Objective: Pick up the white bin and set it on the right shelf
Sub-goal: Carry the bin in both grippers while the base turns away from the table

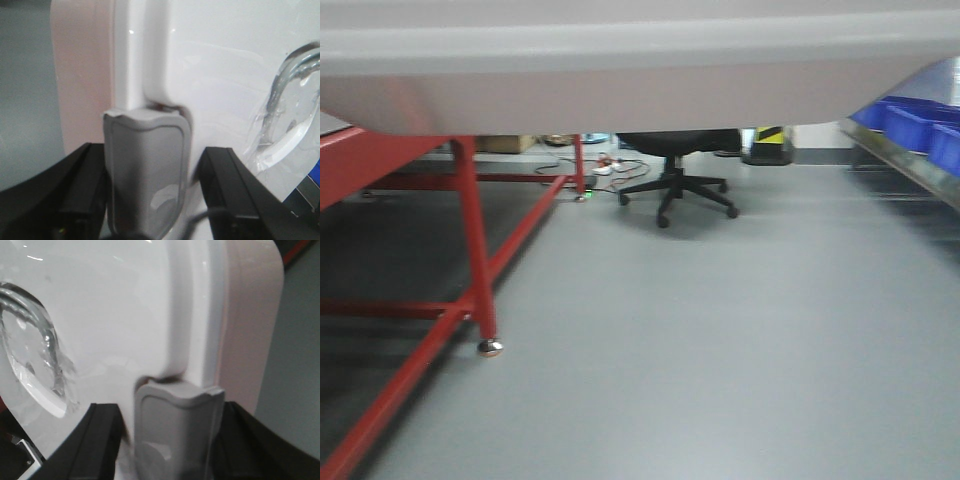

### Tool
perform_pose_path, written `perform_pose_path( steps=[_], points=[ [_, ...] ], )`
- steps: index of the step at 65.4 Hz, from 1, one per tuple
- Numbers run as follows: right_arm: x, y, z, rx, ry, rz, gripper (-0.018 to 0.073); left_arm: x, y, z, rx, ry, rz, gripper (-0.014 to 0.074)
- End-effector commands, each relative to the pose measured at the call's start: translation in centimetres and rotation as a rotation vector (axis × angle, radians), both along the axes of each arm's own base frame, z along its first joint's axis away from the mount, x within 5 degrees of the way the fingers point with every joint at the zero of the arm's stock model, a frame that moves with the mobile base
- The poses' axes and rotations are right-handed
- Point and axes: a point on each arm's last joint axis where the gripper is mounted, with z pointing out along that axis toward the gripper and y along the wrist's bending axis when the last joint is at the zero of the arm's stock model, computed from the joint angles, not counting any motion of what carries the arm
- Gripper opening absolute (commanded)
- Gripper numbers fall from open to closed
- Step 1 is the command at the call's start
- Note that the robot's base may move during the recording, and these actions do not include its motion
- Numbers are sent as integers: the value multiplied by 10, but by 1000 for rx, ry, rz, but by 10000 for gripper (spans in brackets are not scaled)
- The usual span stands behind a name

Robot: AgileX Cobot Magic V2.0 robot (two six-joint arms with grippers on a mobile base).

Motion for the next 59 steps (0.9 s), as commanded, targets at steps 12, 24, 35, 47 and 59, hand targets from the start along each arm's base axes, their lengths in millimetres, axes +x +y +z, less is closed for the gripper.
perform_pose_path(
  steps=[12,24,35,47,59],
  points=[
    [-10,9,20,148,-48,90,398,-10,-11,20,-169,-30,-108,241],
    [-11,10,19,145,-43,102,398,-10,-11,20,-169,-30,-108,241],
    [-11,10,19,145,-43,102,398,-10,-11,20,-169,-30,-108,241],
    [-11,10,19,145,-43,102,398,-10,-11,20,-169,-30,-108,241],
    [-11,10,19,145,-43,102,398,-10,-11,20,-169,-30,-108,241]
  ],
)
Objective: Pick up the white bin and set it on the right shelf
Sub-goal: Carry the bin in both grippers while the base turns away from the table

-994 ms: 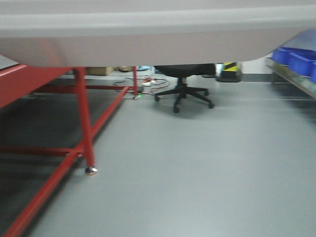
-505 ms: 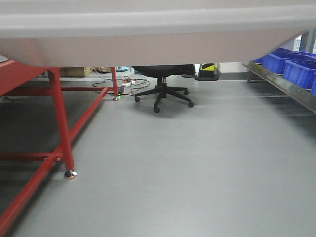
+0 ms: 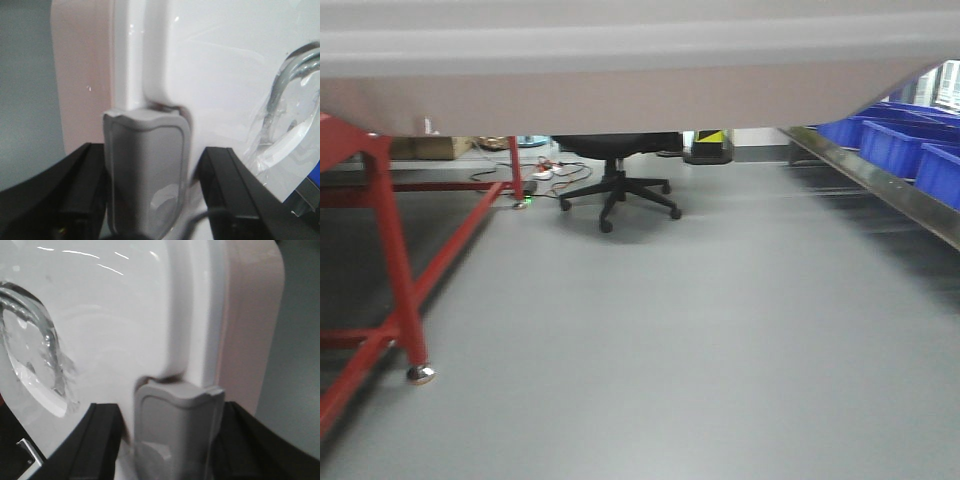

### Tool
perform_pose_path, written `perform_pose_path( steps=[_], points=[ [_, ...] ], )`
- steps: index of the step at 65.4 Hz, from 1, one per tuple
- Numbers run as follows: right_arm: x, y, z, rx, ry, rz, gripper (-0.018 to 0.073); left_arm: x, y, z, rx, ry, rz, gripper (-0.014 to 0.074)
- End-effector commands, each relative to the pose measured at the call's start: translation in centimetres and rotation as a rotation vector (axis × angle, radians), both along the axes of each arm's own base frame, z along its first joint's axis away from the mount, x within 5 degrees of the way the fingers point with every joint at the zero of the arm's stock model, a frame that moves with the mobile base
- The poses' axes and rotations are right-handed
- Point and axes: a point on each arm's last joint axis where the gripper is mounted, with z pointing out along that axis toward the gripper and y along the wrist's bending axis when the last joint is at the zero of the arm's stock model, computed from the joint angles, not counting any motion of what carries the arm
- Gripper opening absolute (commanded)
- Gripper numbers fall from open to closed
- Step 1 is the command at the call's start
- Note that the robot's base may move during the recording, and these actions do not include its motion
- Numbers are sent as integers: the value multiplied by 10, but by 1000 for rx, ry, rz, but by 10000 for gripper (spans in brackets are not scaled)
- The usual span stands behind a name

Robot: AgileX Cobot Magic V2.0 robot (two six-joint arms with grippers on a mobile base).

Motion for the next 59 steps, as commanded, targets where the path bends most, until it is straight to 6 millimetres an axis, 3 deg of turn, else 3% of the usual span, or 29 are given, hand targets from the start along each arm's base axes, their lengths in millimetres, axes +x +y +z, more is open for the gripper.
perform_pose_path(
  steps=[1,59],
  points=[
    [-11,10,19,145,-44,101,398,-10,-11,21,-170,-30,-108,241],
    [-10,10,19,146,-44,97,398,-10,-11,21,-170,-30,-108,241]
  ],
)
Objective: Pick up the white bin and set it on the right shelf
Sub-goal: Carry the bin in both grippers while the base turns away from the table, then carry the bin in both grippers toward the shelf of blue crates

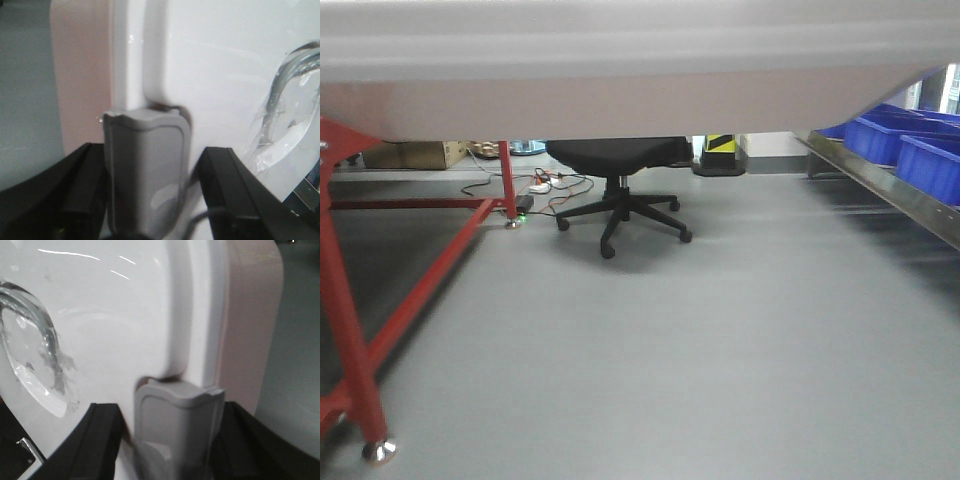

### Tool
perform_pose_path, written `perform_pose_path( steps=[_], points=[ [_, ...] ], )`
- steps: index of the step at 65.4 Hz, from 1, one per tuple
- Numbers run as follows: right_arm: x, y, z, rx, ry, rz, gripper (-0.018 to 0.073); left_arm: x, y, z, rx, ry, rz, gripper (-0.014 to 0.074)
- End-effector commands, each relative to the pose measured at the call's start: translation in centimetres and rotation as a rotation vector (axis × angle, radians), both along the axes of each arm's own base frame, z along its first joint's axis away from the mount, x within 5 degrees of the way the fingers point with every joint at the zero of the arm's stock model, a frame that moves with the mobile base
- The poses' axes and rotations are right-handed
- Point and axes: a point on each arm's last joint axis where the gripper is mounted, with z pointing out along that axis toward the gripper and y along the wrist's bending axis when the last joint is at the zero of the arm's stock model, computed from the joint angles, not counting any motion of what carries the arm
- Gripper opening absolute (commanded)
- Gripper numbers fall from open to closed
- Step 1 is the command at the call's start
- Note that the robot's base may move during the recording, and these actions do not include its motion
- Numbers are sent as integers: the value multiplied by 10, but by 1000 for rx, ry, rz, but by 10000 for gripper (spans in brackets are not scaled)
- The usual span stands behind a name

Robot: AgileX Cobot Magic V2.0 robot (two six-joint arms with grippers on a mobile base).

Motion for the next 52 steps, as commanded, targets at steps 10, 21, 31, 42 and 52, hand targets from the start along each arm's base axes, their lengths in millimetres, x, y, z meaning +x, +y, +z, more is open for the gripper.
perform_pose_path(
  steps=[10,21,31,42,52],
  points=[
    [-11,10,19,145,-44,100,398,-10,-11,21,-171,-30,-108,241],
    [-11,10,19,145,-44,100,398,-10,-11,21,-171,-30,-108,241],
    [-11,10,19,145,-44,100,398,-10,-11,21,-176,-31,-110,241],
    [-11,10,19,146,-45,99,398,-10,-11,21,-177,-31,-110,241],
    [-11,10,19,145,-44,100,398,-10,-11,21,-177,-31,-110,241]
  ],
)
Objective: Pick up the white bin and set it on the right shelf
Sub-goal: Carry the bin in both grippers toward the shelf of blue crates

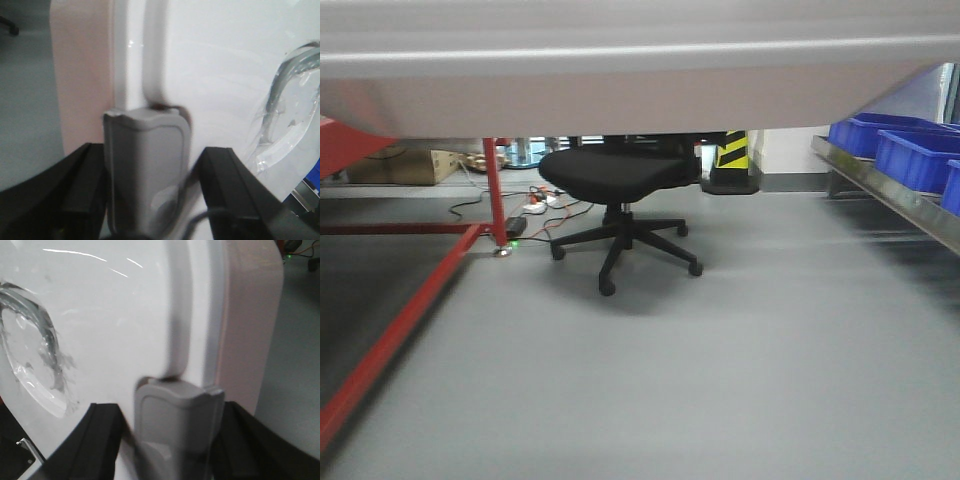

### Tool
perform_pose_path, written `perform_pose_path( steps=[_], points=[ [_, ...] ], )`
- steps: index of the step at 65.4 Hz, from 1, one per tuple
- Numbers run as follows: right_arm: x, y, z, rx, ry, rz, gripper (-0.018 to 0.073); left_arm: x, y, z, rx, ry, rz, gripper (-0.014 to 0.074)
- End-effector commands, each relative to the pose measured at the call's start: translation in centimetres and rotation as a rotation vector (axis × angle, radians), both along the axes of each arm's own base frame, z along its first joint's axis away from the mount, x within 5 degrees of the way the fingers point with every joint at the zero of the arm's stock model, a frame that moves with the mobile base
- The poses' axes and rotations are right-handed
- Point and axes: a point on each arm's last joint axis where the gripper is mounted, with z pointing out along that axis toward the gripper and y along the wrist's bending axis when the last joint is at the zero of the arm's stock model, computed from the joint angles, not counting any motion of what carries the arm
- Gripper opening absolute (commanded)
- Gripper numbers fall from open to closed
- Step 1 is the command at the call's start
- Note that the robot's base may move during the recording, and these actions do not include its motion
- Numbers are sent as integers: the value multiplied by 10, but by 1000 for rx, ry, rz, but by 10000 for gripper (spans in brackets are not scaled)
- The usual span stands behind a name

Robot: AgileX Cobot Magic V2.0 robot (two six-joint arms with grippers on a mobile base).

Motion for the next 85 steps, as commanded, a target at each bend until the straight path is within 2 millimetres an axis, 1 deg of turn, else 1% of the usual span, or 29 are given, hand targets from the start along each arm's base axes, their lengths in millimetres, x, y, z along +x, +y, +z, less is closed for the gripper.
perform_pose_path(
  steps=[1,85],
  points=[
    [-10,10,19,145,-42,100,398,-10,-11,21,-175,-31,-110,241],
    [-10,10,19,145,-42,100,398,-10,-11,21,-176,-30,-112,242]
  ],
)
